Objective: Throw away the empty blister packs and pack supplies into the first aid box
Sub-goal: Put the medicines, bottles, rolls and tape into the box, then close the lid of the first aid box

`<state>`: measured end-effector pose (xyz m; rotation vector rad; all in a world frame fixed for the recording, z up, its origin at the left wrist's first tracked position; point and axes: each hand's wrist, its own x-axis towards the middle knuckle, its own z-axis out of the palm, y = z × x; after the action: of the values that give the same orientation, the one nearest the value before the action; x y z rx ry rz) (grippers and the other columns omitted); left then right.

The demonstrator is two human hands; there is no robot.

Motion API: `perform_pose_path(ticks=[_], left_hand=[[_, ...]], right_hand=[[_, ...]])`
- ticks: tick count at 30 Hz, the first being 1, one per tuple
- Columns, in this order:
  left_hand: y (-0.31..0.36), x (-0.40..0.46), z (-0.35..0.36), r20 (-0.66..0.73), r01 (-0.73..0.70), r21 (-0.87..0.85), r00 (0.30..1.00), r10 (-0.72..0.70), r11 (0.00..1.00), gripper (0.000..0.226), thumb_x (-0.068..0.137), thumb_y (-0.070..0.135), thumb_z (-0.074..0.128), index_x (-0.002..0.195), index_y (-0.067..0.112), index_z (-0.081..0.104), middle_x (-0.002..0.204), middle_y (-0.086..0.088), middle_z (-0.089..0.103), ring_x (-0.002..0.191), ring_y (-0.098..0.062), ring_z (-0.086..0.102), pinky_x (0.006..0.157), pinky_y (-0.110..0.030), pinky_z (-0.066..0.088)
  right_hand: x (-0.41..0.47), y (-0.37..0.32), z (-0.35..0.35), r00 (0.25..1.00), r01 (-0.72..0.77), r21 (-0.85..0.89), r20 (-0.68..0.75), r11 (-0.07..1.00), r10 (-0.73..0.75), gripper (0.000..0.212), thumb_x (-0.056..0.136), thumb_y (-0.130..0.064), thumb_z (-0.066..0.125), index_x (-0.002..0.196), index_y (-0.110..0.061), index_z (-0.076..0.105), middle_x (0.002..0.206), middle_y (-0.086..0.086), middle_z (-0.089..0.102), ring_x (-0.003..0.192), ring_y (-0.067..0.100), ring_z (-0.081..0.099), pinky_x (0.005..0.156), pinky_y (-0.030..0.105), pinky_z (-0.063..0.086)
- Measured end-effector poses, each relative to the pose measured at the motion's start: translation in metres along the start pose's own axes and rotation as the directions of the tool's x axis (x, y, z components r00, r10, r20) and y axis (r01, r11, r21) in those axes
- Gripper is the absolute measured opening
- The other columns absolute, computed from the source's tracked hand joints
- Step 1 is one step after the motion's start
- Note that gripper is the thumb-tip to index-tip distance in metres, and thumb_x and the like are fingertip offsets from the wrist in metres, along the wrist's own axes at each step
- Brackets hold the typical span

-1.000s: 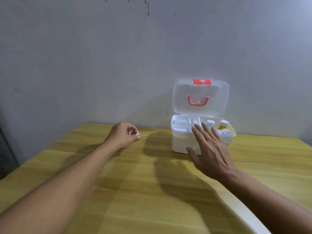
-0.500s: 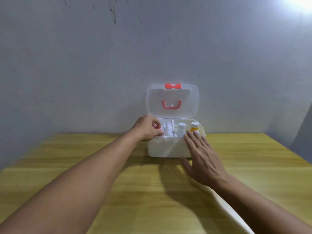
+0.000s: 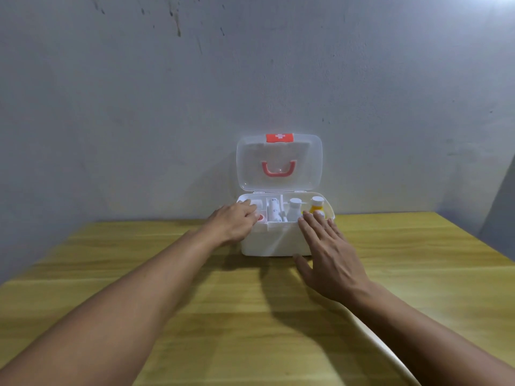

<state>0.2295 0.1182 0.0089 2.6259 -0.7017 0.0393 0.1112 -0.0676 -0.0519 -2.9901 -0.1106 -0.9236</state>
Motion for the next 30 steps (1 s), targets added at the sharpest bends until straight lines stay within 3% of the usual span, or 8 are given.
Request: perform_pose_path(ticks=[3,9,14,18,23,27,30], left_hand=[[-0.001,0.002,0.001,0.034,0.005,0.137,0.999,-0.010,0.991,0.034,0.098,0.039,0.031,0.105,0.017,0.056,0.135,-0.010,0.054,0.134,-0.028,0.042,0.110,-0.050,0.028],[0.003,0.000,0.010,0.019,-0.047,0.177,0.999,0.045,0.983,0.052,0.099,0.043,0.023,0.140,0.014,0.039,0.159,-0.001,0.024,0.149,-0.015,0.012,0.117,-0.058,0.004],[0.005,0.005,0.004,-0.008,-0.057,0.156,0.998,0.059,0.986,0.047,0.098,0.039,0.024,0.128,0.013,0.048,0.154,-0.004,0.032,0.149,-0.017,0.014,0.117,-0.060,0.004],[0.008,0.013,0.008,0.031,-0.030,0.192,0.999,0.025,0.981,0.059,0.098,0.043,0.020,0.147,0.013,0.027,0.163,-0.001,0.008,0.150,-0.016,0.002,0.117,-0.057,-0.003],[0.010,0.018,0.018,-0.011,-0.024,0.201,1.000,0.027,0.979,0.069,0.095,0.056,0.016,0.149,0.012,0.022,0.162,-0.002,0.008,0.150,-0.017,0.002,0.118,-0.056,-0.003],[0.006,0.020,0.026,-0.024,-0.047,0.242,0.998,0.055,0.969,0.080,0.089,0.067,0.010,0.137,0.009,0.037,0.157,-0.008,0.025,0.148,-0.022,0.016,0.117,-0.059,0.009],[0.005,0.022,0.027,-0.010,-0.048,0.241,0.999,0.052,0.969,0.078,0.090,0.065,0.013,0.142,0.011,0.032,0.159,-0.006,0.021,0.148,-0.020,0.015,0.117,-0.056,0.013]], right_hand=[[0.000,0.000,0.001,1.000,0.002,-0.009,-0.006,1.000,-0.002,0.072,0.078,-0.036,0.057,0.139,-0.002,0.042,0.147,0.018,0.040,0.139,0.035,0.033,0.114,0.048,0.026],[0.000,0.002,0.004,1.000,0.007,-0.008,-0.024,1.000,-0.007,0.072,0.076,-0.035,0.058,0.138,-0.001,0.044,0.146,0.018,0.043,0.137,0.036,0.035,0.113,0.050,0.029],[0.000,0.003,0.007,0.999,0.006,-0.006,-0.041,1.000,-0.006,0.072,0.076,-0.034,0.059,0.137,-0.001,0.045,0.145,0.018,0.044,0.137,0.036,0.036,0.111,0.051,0.032],[0.001,-0.001,0.004,0.998,-0.012,-0.022,-0.064,1.000,0.010,0.068,0.075,-0.032,0.057,0.135,-0.002,0.048,0.142,0.016,0.048,0.135,0.034,0.040,0.112,0.048,0.030],[0.039,0.002,-0.018,0.983,-0.018,0.055,-0.180,0.998,0.028,0.057,0.077,-0.017,0.062,0.131,-0.002,0.050,0.138,0.018,0.053,0.131,0.033,0.046,0.109,0.048,0.036],[0.109,0.012,-0.034,0.990,-0.061,0.106,-0.116,0.992,0.073,0.048,0.085,-0.015,0.056,0.131,-0.006,0.047,0.131,0.016,0.057,0.116,0.031,0.055,0.097,0.043,0.045],[0.156,0.021,-0.037,0.985,-0.083,0.058,-0.143,0.995,0.091,0.043,0.085,-0.016,0.055,0.126,-0.005,0.050,0.128,0.016,0.057,0.115,0.034,0.052,0.092,0.044,0.045]])
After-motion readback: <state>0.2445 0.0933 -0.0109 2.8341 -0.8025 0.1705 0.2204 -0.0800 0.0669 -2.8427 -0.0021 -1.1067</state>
